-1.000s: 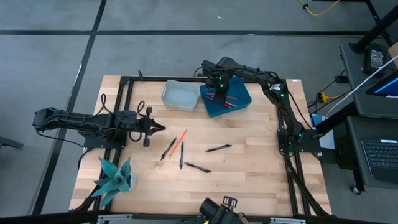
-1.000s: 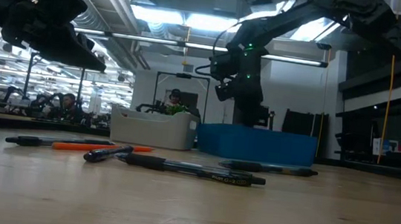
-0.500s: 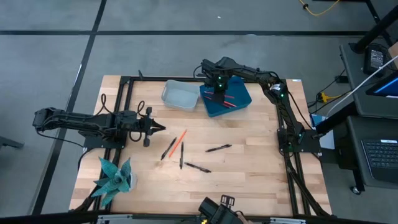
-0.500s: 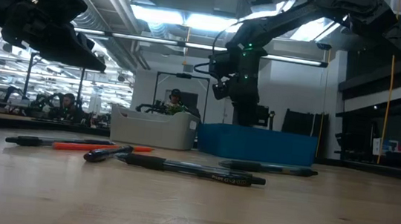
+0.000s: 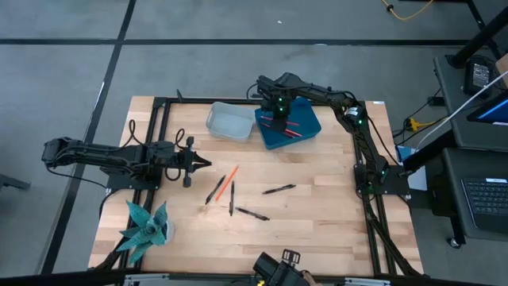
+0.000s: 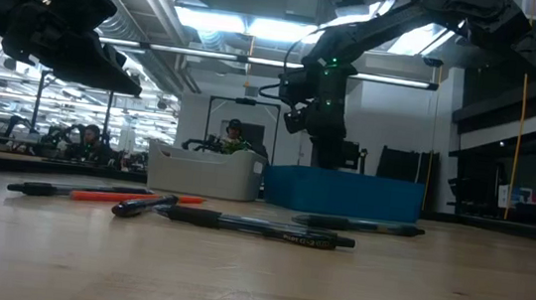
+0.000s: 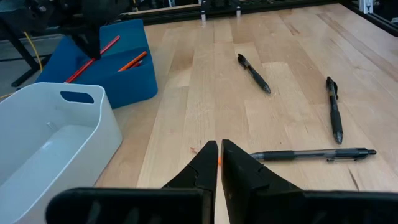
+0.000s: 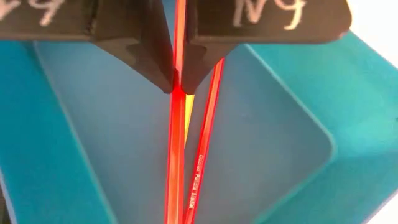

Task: Sort pens & pencils
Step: Put the red pencil into the blue bin, then put the orange pencil into the blue bin

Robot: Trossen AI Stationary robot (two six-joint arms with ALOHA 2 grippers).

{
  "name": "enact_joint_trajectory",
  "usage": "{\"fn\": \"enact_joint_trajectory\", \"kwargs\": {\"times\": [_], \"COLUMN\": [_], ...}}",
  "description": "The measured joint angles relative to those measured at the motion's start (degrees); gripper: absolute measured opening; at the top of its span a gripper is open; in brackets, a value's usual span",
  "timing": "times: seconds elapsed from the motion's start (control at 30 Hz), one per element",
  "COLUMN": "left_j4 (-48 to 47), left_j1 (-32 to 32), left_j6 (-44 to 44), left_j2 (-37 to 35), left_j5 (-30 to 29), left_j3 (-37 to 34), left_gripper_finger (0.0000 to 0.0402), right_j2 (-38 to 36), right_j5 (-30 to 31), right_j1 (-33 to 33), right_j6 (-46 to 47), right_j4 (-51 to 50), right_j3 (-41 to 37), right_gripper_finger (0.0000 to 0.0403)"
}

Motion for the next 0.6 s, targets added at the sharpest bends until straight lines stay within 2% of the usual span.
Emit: {"fn": "enact_joint_trajectory", "kwargs": {"times": [0.37, 0.6], "left_j4": [0.0, 0.0], "left_j1": [0.0, 0.0], "left_j6": [0.0, 0.0], "left_j2": [0.0, 0.0], "left_j5": [0.0, 0.0], "left_j3": [0.0, 0.0], "left_gripper_finger": [0.0014, 0.0014], "right_j2": [0.0, 0.0], "right_j5": [0.0, 0.0], "right_j1": [0.0, 0.0], "right_j6": [0.1, 3.1], "right_j4": [-0.7, -1.9], "right_j3": [0.0, 0.0], "right_gripper_finger": [0.0077, 0.0082]}}
